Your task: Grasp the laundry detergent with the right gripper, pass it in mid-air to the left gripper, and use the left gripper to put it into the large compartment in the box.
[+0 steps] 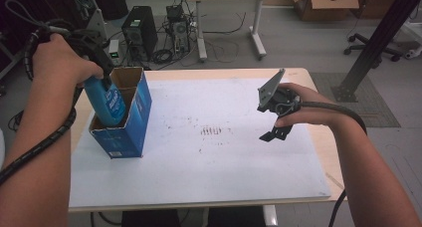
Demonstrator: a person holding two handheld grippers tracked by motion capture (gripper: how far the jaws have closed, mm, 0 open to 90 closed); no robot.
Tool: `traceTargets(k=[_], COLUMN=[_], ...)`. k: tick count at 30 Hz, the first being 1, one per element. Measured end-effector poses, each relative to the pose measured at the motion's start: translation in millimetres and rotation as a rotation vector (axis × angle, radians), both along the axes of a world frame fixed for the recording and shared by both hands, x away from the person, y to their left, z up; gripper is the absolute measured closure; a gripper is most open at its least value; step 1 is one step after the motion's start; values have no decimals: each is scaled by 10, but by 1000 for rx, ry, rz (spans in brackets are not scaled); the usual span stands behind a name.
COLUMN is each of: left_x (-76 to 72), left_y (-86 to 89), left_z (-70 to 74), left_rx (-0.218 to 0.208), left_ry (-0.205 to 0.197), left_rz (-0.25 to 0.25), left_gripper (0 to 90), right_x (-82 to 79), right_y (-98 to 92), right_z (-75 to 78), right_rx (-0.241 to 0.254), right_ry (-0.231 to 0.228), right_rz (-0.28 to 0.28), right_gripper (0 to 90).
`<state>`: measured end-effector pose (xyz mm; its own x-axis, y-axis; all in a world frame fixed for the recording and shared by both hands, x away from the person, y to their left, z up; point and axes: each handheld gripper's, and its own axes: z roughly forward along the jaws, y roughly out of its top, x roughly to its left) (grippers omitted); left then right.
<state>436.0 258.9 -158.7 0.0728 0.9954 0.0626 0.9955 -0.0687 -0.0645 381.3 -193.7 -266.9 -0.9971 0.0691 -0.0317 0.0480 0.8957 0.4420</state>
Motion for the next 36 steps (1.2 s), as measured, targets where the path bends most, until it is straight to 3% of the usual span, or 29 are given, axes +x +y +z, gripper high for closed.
traceTargets(k=[4, 10, 25, 36], left_x=[5, 18, 34, 59], left_y=[-8, -42, -28, -12], left_z=[-129, -310, -697, -948], left_rx=[-4, 38, 18, 14], left_ry=[7, 16, -5, 8], left_rz=[5, -10, -15, -24], left_gripper=[384, 384, 383, 383], right_x=[8, 3, -15, -16], right_y=[8, 24, 52, 73], right_z=[-8, -2, -57, -59], right_rx=[-19, -26, -25, -29], right_ry=[13, 17, 24, 23], right_rz=[-1, 0, 8, 16], right_gripper=[32, 32, 33, 34])
